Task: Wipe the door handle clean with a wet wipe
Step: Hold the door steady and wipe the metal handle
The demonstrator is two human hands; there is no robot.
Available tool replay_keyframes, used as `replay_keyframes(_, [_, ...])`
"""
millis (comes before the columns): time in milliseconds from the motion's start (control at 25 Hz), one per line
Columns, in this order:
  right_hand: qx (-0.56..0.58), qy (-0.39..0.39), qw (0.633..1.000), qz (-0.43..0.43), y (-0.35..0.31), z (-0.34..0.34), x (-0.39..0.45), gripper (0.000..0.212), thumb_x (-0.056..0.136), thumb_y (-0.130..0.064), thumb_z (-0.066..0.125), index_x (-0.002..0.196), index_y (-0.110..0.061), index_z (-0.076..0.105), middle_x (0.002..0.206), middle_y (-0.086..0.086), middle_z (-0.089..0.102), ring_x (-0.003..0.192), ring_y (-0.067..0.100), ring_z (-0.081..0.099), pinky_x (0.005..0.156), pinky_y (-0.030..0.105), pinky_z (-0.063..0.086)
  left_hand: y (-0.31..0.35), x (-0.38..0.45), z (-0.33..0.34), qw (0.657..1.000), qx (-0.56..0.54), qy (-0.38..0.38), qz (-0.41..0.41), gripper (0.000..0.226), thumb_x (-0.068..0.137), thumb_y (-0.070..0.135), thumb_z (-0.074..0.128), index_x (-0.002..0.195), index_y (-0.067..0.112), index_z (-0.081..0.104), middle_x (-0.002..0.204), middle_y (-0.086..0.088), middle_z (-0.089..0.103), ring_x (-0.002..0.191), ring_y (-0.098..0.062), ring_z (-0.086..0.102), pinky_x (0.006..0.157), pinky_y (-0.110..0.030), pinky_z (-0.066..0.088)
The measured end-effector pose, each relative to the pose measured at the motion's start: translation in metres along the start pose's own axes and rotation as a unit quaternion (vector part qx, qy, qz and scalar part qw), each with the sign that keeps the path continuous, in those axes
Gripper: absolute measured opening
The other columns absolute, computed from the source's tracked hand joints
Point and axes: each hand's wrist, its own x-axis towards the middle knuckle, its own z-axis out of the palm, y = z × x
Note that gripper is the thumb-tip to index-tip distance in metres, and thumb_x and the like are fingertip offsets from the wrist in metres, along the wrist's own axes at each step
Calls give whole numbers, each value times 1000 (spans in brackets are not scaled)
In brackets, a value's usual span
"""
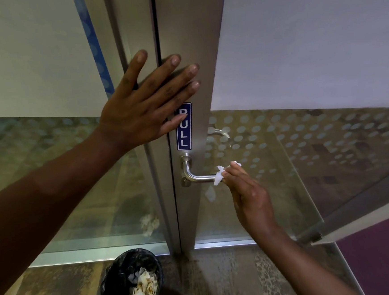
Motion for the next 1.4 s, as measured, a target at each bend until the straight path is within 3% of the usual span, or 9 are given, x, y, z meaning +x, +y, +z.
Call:
replay_keyframes(160, [38, 52, 993, 101, -25, 1, 14, 24, 101, 0, 64, 110, -17, 78, 104, -5, 78, 120, -12, 61, 111, 27, 51, 0, -1, 2, 1000, 6, 5, 3, 72, 116, 59, 41, 172, 16, 29, 178, -10, 29, 160, -34, 37, 133, -60, -1])
replay_keyframes(320, [24, 31, 989, 145, -25, -13, 35, 26, 98, 0, 62, 106, -14, 82, 100, -4, 79, 84, 4, 72, 80, 28, 59, -2, -2, 2, 1000, 0, 11, 4, 72, 116, 59, 42, 172, 15, 30, 178, -11, 27, 160, -35, 37, 131, -62, 6])
replay_keyframes(560, [51, 82, 969, 225, -42, -9, 19, 22, 99, -6, 68, 107, -19, 84, 109, -9, 74, 101, -13, 65, 93, 2, 45, -1, 0, 0, 1000, 5, 12, 8, 72, 116, 58, 42, 171, 14, 31, 177, -13, 31, 157, -36, 42, 118, -66, 29])
replay_keyframes(760, [112, 63, 953, 273, -36, -9, 43, 23, 99, -4, 65, 96, -14, 85, 103, -5, 83, 100, 0, 75, 89, 29, 59, -3, 0, -1, 1000, -1, 9, 5, 72, 116, 58, 41, 172, 13, 29, 178, -13, 26, 160, -36, 37, 128, -64, 16])
replay_keyframes(920, [152, 74, 932, 322, -43, -14, 29, 19, 99, -13, 70, 95, -22, 86, 96, -17, 82, 97, -5, 75, 84, 18, 57, -5, 2, -3, 1000, -3, -7, 8, 72, 117, 58, 40, 172, 13, 29, 177, -13, 29, 159, -37, 38, 131, -63, 9])
replay_keyframes(1080, [190, 55, 865, 462, -38, -31, 15, 19, 92, -15, 78, 85, -31, 83, 76, -18, 80, 78, -3, 76, 73, 23, 60, -4, 6, -10, 999, -2, -13, 31, 73, 116, 58, 40, 172, 12, 29, 176, -13, 33, 157, -36, 41, 119, -67, 34])
replay_keyframes(1240, [345, 99, 771, 527, -44, -52, 23, 11, 92, -2, 75, 101, -7, 80, 94, 12, 82, 80, 17, 75, 78, 32, 60, 1, 11, -26, 992, -120, -18, -32, 65, 115, 46, 52, 167, 9, 40, 172, -18, 38, 157, -42, 40, 124, -68, 25])
replay_keyframes(1320, [447, 106, 708, 537, -48, -64, 34, 15, 95, 3, 69, 108, -2, 74, 98, 15, 79, 80, 19, 74, 81, 32, 62, 31, 1, -49, 948, -290, -8, -131, 50, 112, 32, 60, 153, 4, 58, 162, -24, 50, 151, -41, 45, 128, -58, 27])
replay_keyframes(1400, [529, 85, 638, 554, -51, -74, 42, 20, 97, 2, 64, 117, -2, 70, 101, 14, 77, 77, 16, 77, 75, 28, 65, 89, -19, -87, 819, -478, -38, -315, 38, 106, 30, 61, 135, 7, 70, 139, -16, 66, 129, -29, 61, 114, -31, 45])
